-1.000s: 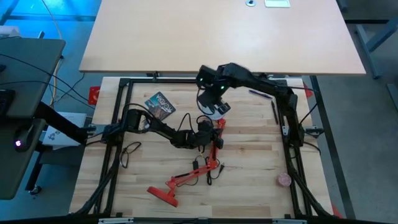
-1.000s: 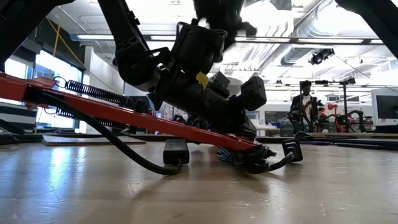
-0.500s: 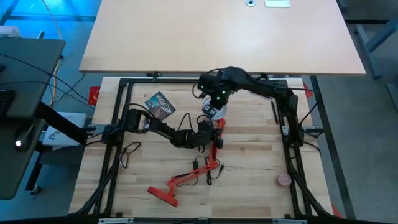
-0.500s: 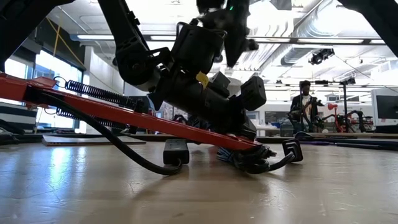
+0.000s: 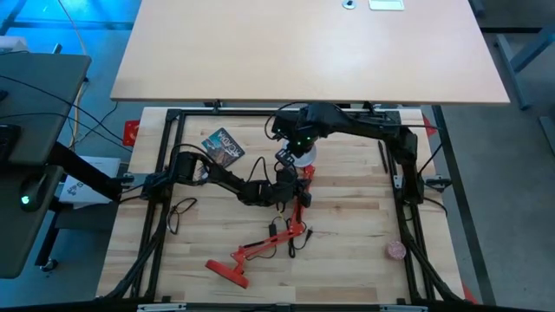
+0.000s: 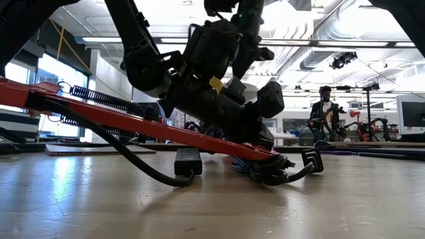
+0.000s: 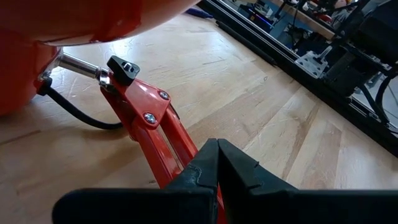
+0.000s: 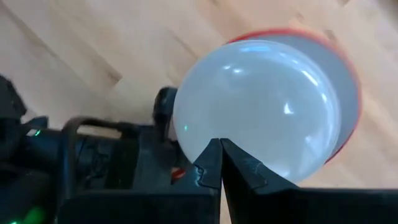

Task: Screw lightbulb
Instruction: Remove the lightbulb from the red lamp

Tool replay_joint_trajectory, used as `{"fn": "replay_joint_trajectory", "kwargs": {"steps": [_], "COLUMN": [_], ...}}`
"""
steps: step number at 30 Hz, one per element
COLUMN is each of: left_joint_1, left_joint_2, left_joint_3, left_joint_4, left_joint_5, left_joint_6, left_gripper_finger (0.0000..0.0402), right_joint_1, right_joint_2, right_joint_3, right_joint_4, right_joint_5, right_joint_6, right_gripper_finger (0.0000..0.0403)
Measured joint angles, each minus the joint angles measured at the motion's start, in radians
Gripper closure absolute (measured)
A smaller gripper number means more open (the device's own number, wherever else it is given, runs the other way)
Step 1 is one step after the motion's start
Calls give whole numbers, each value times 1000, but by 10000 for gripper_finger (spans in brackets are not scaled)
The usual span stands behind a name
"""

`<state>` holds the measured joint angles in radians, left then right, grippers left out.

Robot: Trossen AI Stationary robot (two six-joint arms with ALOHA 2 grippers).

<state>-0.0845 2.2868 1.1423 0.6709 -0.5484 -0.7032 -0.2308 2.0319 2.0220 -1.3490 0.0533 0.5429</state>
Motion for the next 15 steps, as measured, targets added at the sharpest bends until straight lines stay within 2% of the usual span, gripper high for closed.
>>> {"fn": "replay_joint_trajectory", "kwargs": {"steps": [4,7,9,11,15], "left_joint_1": [0,0,0,0,0], "left_joint_2": [0,0,0,0,0], "left_joint_3": [0,0,0,0,0], "left_joint_4": [0,0,0,0,-1], "left_joint_5": [3,12,13,15,16], "left_joint_6": [0,0,0,0,0], "left_gripper_finger": [402,401,402,402,402], "right_joint_1": [-7,-6,-5,-6,-11], "right_joint_2": [-3,-4,-5,-8,-6], "right_joint_3": [-12,-41,-66,-89,-117], "right_joint_4": [-1,9,15,34,79], "right_joint_5": [43,44,45,38,-97], "right_joint_6": [-78,-227,-417,-698,-1231], "right_gripper_finger": [403,403,403,403,403]}}
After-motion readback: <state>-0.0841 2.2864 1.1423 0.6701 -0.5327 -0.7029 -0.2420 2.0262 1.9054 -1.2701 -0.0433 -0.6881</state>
